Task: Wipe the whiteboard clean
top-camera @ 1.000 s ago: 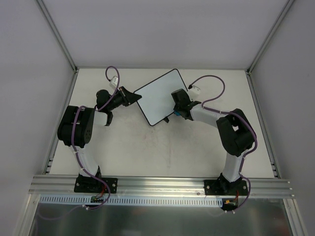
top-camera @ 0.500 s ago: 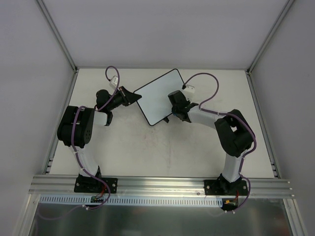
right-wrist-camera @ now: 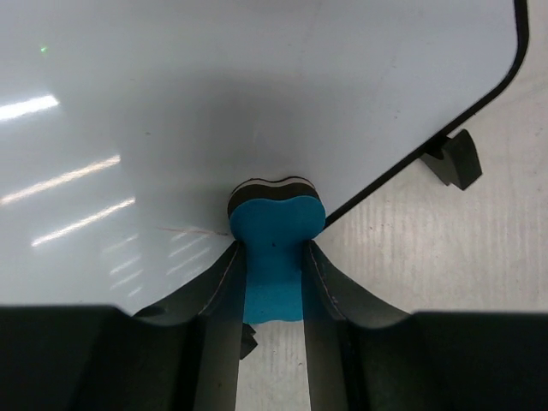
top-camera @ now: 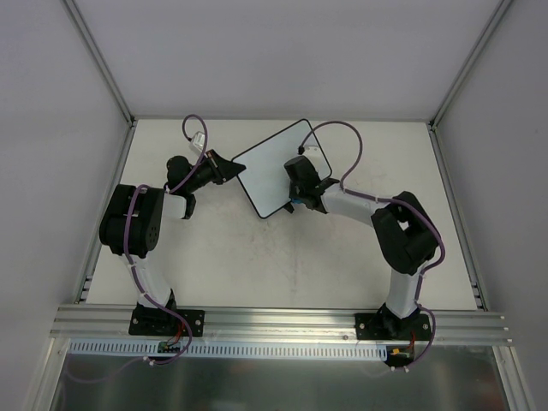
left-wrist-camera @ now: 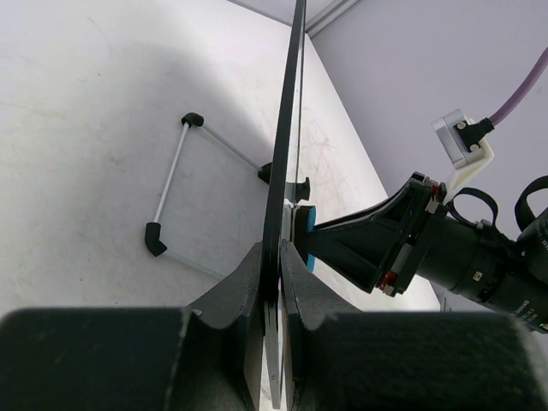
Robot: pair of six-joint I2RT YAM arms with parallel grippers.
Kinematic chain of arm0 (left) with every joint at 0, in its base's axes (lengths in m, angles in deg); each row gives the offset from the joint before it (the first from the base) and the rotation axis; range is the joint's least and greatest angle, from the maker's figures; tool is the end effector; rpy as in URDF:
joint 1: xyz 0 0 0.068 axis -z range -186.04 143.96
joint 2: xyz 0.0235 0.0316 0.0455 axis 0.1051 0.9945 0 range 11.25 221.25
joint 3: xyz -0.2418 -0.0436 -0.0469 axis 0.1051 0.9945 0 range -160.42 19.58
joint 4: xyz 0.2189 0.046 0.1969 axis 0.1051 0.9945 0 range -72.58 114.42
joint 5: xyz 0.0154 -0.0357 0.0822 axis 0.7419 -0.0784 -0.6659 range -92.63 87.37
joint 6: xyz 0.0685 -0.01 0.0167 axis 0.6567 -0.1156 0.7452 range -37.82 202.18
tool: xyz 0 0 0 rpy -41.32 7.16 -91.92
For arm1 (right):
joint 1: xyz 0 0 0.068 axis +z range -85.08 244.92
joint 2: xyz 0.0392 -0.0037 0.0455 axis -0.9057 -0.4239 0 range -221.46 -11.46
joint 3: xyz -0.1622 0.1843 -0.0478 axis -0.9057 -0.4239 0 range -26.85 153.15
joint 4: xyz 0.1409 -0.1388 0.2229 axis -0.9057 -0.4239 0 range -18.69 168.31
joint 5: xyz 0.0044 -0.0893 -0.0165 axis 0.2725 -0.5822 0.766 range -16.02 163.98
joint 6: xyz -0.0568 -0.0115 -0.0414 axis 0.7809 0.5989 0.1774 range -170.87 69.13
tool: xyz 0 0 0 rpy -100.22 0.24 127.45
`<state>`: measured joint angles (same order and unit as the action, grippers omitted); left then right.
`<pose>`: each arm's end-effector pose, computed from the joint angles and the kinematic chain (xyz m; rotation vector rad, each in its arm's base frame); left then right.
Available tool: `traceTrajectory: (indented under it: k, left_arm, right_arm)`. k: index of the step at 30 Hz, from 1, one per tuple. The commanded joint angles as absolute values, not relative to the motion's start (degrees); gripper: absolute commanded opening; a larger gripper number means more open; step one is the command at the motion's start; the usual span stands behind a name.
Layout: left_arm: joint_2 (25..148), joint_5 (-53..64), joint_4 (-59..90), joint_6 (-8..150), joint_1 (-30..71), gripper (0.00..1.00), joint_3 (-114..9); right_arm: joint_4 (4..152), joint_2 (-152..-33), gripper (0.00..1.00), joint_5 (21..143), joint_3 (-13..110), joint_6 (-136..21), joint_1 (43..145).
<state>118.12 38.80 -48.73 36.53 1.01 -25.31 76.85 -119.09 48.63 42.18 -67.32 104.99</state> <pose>0.3860 -0.0868 0.1300 0.0819 1.6559 -1.2534 0.3598 0.2699 0.1309 -0.2227 2.1805 0.0488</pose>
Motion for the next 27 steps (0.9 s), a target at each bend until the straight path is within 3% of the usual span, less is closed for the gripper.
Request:
traceTrajectory:
  k: [1, 13, 27]
  left_arm:
    - [116.8, 40.0, -48.8, 39.6, 2.0, 0.00, -25.3]
    - [116.5, 40.0, -48.9, 39.8, 2.0, 0.00, -24.8]
    - [116.8, 40.1, -48.8, 39.8, 2.1, 0.00, -25.0]
  right_arm:
    - [86.3, -123.7, 0.00, 64.5, 46.4, -64.9, 107.0]
    - [87.1, -127.4, 0.00, 71.5, 53.3, -61.9, 107.1]
    - [93.9, -128.0, 0.00, 81.2, 52.5, -61.6, 107.5]
